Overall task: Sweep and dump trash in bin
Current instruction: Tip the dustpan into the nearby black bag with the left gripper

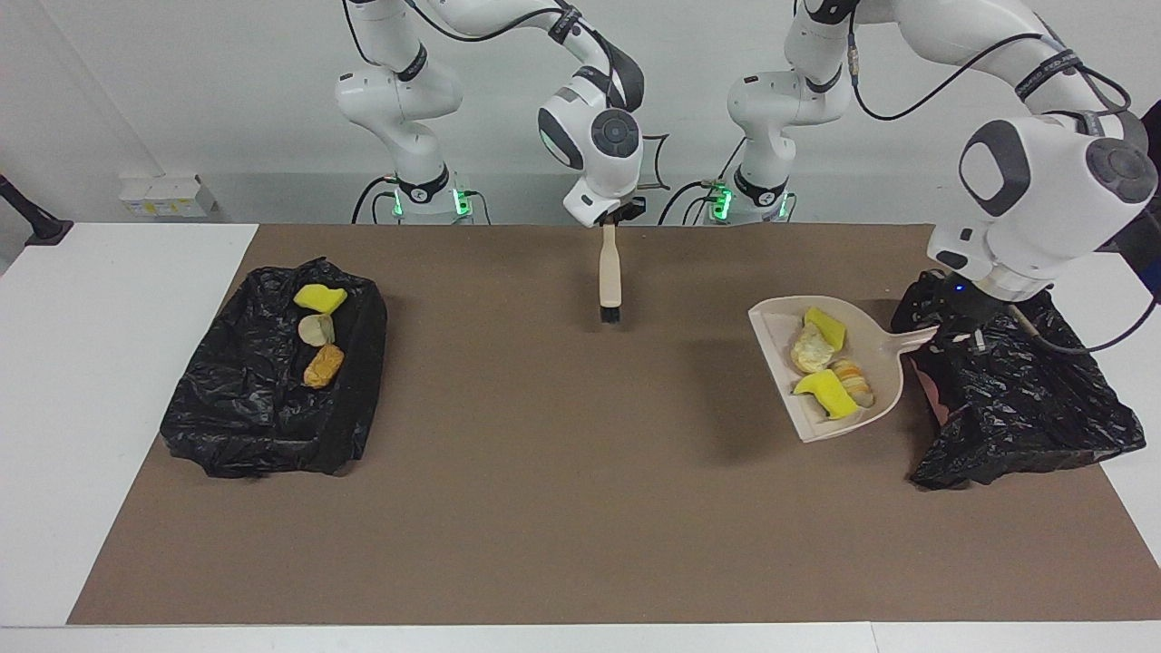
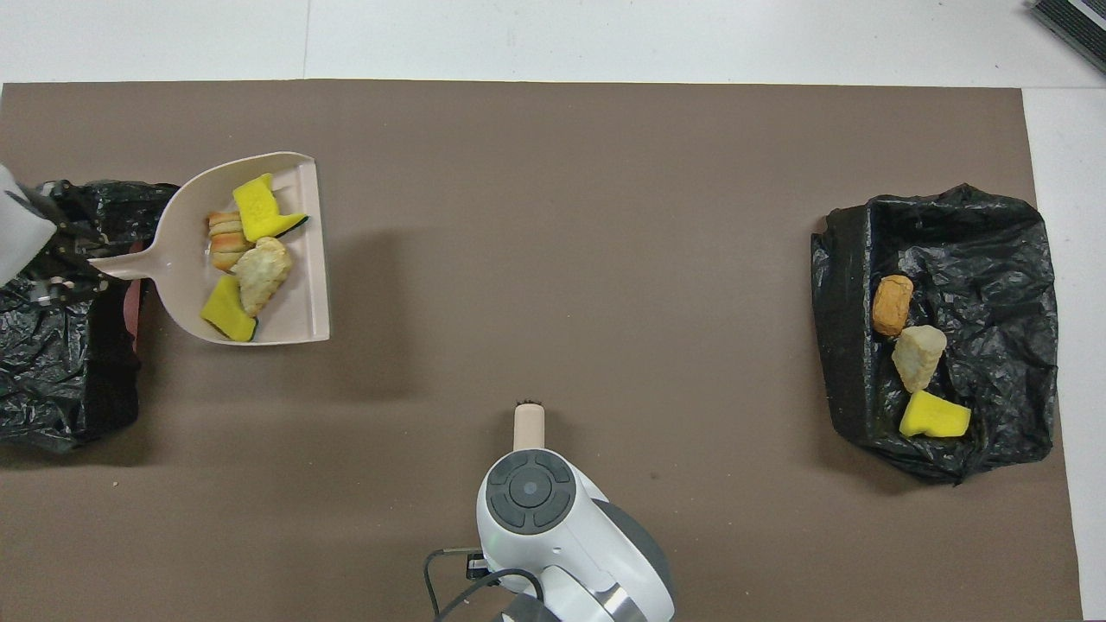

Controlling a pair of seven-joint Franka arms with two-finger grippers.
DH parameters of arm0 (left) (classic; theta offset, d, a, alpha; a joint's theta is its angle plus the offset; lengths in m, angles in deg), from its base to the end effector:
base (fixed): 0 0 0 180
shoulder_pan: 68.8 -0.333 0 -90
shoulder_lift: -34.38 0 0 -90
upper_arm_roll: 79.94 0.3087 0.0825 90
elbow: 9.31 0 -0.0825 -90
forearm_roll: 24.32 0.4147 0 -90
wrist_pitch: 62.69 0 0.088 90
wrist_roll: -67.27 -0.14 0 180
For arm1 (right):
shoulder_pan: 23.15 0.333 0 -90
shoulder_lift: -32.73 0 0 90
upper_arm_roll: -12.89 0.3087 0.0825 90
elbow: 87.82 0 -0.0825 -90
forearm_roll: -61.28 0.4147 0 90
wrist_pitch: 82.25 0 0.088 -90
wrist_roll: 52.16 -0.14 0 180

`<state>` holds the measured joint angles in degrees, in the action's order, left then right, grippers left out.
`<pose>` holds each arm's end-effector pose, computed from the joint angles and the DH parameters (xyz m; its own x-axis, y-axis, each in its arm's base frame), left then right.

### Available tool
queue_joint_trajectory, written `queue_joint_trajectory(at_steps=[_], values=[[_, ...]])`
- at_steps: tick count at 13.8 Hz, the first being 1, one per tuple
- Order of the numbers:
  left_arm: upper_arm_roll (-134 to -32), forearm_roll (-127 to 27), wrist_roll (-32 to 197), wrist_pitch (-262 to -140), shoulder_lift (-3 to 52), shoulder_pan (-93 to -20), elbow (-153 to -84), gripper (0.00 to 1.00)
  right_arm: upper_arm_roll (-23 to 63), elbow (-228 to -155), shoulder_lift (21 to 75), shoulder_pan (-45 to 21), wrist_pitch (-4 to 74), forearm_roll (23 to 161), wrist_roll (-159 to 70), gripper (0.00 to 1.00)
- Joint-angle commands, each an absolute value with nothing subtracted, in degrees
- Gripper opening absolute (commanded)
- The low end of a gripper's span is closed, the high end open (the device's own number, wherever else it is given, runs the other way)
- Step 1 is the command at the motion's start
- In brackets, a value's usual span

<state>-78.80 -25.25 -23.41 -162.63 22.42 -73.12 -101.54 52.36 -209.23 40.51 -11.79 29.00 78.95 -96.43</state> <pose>0.6417 0.0586 0.4501 0.0869 -0.9961 0.0125 -0.9936 -0.0857 0.0739 0.3185 0.4401 0.2923 0.8976 -0.0241 -0.4401 -0.0371 -0.9991 -0.0208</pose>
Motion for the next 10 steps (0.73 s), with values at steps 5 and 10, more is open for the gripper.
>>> queue_joint_trajectory(at_steps=[5, 10], values=[[-79.3, -19.4, -44.9, -164.1, 20.4, -87.8, -97.4, 0.00, 52.7, -209.0, 42.8, -12.4, 29.8, 75.3, -94.3, 0.00], [-79.2, -11.5, -50.0, -170.8, 19.7, -92.1, -96.2, 0.00, 52.6, -210.0, 43.1, -12.5, 31.7, 75.3, -94.3, 0.00]])
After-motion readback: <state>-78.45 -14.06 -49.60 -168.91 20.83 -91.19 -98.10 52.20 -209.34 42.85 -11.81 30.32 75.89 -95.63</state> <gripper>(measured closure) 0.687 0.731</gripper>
